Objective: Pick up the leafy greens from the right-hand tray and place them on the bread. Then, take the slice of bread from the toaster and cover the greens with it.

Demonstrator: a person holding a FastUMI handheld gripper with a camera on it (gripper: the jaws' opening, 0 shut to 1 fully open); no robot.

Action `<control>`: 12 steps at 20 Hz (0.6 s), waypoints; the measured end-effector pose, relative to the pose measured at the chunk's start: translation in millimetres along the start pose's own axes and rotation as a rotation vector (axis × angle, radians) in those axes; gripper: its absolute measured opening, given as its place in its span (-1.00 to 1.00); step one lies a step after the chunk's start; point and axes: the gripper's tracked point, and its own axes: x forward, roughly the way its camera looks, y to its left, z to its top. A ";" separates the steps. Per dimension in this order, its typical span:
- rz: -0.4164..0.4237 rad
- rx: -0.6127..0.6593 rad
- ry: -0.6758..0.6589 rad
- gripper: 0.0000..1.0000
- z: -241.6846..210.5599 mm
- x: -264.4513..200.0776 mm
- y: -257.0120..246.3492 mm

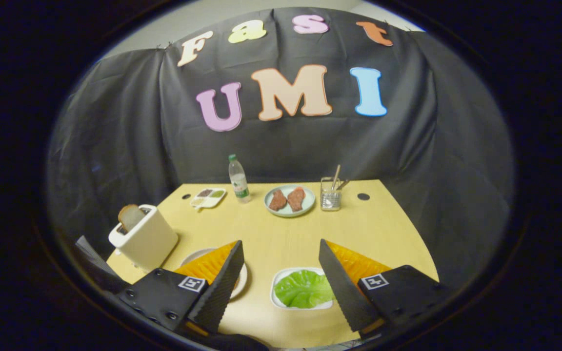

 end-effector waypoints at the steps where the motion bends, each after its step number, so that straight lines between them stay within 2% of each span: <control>1: 0.013 -0.016 0.044 0.98 -10.9 0.1 -3.7; 12: 0.133 -0.026 0.489 0.98 -114.5 35.7 -66.3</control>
